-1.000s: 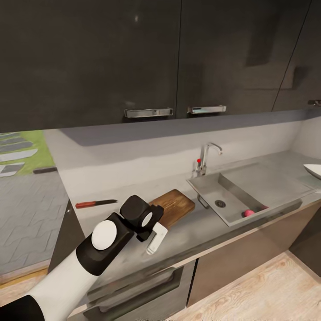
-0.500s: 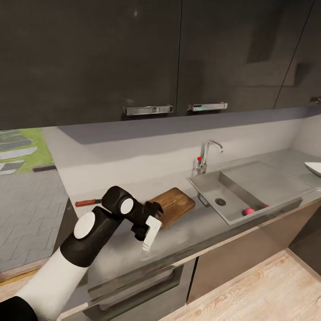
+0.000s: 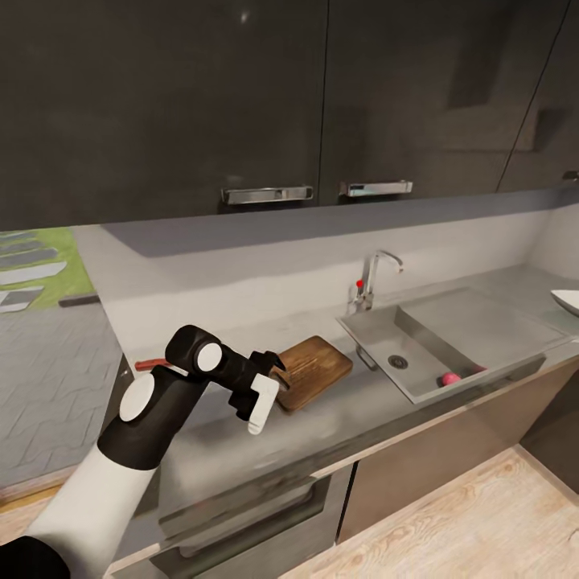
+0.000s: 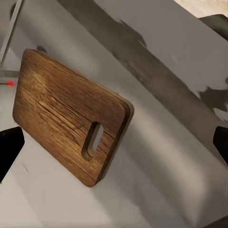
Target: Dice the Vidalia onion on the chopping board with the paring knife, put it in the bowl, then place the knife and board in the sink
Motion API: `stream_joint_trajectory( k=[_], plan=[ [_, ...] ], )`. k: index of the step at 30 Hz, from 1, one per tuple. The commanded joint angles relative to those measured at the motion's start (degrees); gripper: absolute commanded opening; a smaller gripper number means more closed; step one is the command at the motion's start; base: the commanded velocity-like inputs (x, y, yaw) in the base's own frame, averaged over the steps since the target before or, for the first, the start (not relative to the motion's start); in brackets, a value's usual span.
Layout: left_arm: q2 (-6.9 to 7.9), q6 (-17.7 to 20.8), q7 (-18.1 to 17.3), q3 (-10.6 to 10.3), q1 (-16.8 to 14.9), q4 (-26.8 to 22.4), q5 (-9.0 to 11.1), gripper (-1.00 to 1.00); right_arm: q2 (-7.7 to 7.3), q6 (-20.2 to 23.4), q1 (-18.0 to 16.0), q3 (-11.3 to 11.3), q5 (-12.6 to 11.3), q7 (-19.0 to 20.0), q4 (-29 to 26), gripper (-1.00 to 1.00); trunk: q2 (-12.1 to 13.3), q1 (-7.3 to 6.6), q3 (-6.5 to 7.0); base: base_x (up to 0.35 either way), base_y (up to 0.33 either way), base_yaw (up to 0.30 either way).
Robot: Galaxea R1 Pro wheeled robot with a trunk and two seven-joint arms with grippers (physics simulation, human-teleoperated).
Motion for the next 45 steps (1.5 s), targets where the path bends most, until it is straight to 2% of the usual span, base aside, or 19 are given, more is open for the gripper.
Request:
stream_joint_trajectory(
  k=[1, 21, 45],
  plan=[
    [0.04, 0.3, -0.2, -0.1, -0.1, 0.0, -0.2, 1.00, 0.03, -0.2, 0.0, -0.1, 0.1, -0.2, 0.0, 1.00, -0.1, 0.03, -0.18, 0.000, 0.000, 0.000],
    [-0.18, 0.2, -0.2, -0.4, -0.1, 2.1, -0.2, 1.00, 0.13, -0.2, 0.0, -0.1, 0.1, -0.2, 0.0, 1.00, -0.1, 0.03, -1.95, 0.000, 0.000, 0.000],
    [0.07, 0.1, -0.2, -0.3, -0.1, 2.2, -0.1, 1.00, 0.13, -0.2, 0.0, -0.1, 0.1, -0.2, 0.0, 1.00, -0.1, 0.03, -4.15, 0.000, 0.000, 0.000]
  ],
)
